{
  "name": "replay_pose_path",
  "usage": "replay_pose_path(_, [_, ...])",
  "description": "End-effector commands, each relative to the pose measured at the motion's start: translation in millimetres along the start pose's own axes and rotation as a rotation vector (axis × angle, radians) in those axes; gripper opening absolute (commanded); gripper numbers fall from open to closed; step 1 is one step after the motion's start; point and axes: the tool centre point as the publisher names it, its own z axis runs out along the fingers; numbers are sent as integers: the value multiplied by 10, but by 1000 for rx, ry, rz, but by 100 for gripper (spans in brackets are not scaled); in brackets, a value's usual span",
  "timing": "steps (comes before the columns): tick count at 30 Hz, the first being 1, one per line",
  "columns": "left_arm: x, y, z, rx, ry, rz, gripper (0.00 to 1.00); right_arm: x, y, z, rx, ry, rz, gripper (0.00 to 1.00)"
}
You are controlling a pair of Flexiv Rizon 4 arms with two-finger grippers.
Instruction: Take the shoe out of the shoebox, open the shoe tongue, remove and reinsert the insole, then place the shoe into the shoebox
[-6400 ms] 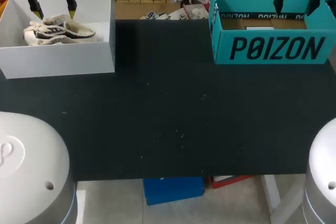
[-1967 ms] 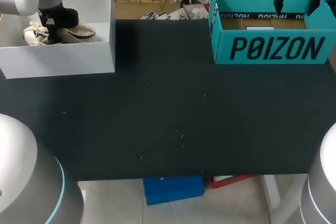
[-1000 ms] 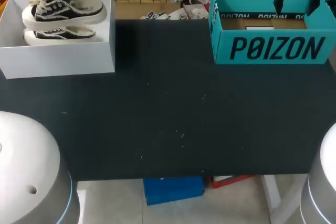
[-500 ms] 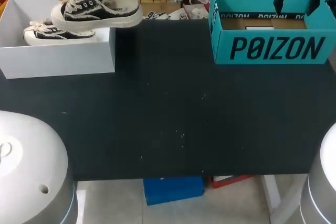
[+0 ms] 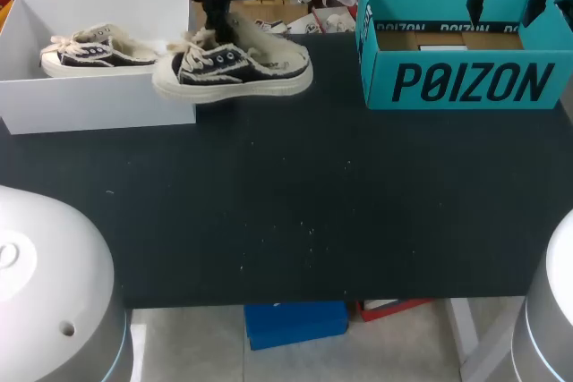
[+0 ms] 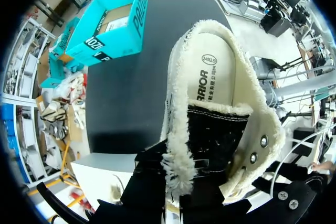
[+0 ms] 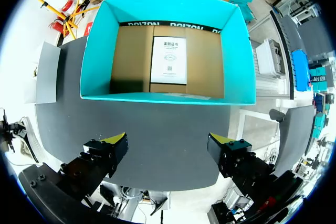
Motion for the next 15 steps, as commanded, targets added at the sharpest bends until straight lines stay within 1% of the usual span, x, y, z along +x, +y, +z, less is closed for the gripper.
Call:
replay_pose_path(1, [32,-216,227,-15,12,-8,0,2,-1,-2,0,0,0,100])
replay_pose_path(4, [74,-286,383,-11,30,-17,0,2,-1,-2,0,0,0,100])
replay_pose_path(6, [88,-313,496,-22,35,-15,0,2,-1,-2,0,0,0,100])
replay_pose_path(13, [114,-325,972,-32,87,-31,0,2,-1,-2,0,0,0,100])
replay_pose_path(15, [130,-337,1083,-34,83,-35,0,2,-1,-2,0,0,0,100])
